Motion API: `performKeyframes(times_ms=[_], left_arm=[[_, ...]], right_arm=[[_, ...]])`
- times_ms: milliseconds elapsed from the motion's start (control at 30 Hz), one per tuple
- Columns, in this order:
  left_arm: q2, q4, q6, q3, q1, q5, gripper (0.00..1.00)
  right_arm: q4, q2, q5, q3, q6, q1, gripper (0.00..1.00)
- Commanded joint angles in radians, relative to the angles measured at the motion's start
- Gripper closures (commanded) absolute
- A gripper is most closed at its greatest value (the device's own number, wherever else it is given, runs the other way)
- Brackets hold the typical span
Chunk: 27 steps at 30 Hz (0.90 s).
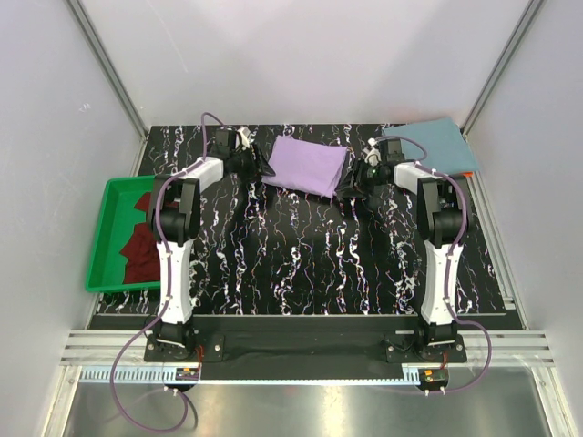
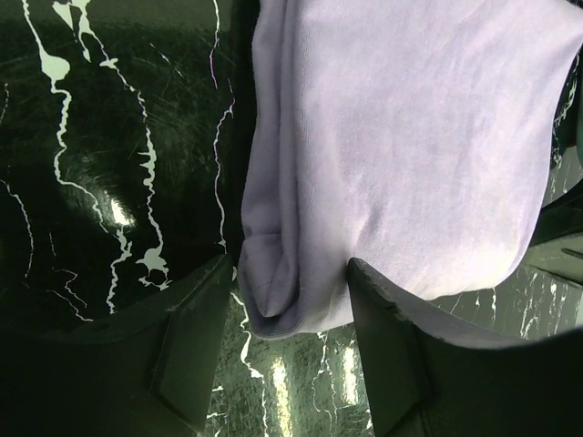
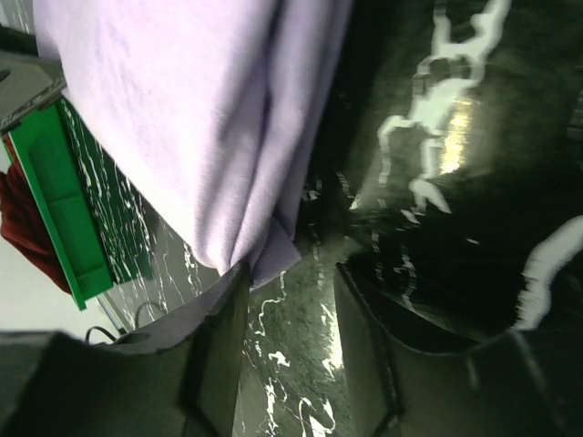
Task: Fold and stack the t-shirts
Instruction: Fold the tshirt
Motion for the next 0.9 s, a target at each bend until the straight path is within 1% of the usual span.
performKeyframes(times_ms=[0, 167, 200, 267, 333, 367, 467, 500, 567, 633, 667, 700, 733, 767, 833, 867], left_arm=[[-0.044, -0.012, 0.034, 0.007, 0.005, -0.023, 0.42], [-0.041, -0.019, 0.04, 0.018, 0.005, -0.017, 0.44], [-0.039, -0.024, 0.041, 0.024, 0.005, -0.015, 0.47], [-0.025, -0.051, 0.043, 0.056, 0.005, -0.012, 0.51], [-0.016, -0.07, 0.046, 0.077, 0.005, -0.012, 0.52], [-0.013, -0.076, 0.047, 0.082, 0.005, -0.014, 0.53], [-0.01, -0.105, 0.047, 0.104, 0.007, -0.035, 0.57], [-0.01, -0.122, 0.049, 0.108, 0.007, -0.037, 0.58], [-0.007, -0.133, 0.041, 0.113, 0.01, -0.032, 0.62], [-0.007, -0.142, 0.043, 0.111, 0.01, -0.031, 0.63], [-0.005, -0.148, 0.044, 0.111, 0.01, -0.032, 0.62], [-0.005, -0.153, 0.046, 0.113, 0.011, -0.032, 0.61], [-0.002, -0.157, 0.049, 0.116, 0.011, -0.032, 0.59], [-0.002, -0.168, 0.049, 0.119, 0.01, -0.04, 0.56], [0.004, -0.18, 0.049, 0.125, 0.013, -0.046, 0.56], [0.006, -0.183, 0.047, 0.131, 0.013, -0.044, 0.55]], right_arm=[[0.021, -0.056, -0.025, 0.001, -0.053, 0.034, 0.49], [-0.005, -0.045, -0.011, 0.023, -0.081, 0.057, 0.48], [-0.013, -0.047, -0.005, 0.023, -0.082, 0.057, 0.48], [-0.03, -0.055, 0.015, 0.018, -0.096, 0.056, 0.58], [-0.051, -0.068, 0.033, 0.006, -0.096, 0.054, 0.68], [-0.056, -0.076, 0.044, -0.002, -0.095, 0.054, 0.79], [-0.063, -0.116, 0.085, -0.049, -0.092, 0.054, 0.88], [-0.068, -0.134, 0.099, -0.062, -0.093, 0.054, 0.92], [-0.066, -0.15, 0.118, -0.091, -0.093, 0.054, 0.94], [-0.073, -0.165, 0.112, -0.098, -0.095, 0.054, 0.92], [-0.068, -0.174, 0.105, -0.105, -0.09, 0.056, 0.87], [-0.045, -0.197, 0.095, -0.111, -0.085, 0.056, 0.73], [-0.031, -0.206, 0.07, -0.124, -0.081, 0.054, 0.67], [-0.019, -0.216, 0.053, -0.128, -0.07, 0.054, 0.62], [-0.016, -0.205, 0.032, -0.112, -0.067, 0.057, 0.53], [-0.02, -0.185, 0.027, -0.105, -0.067, 0.057, 0.52]])
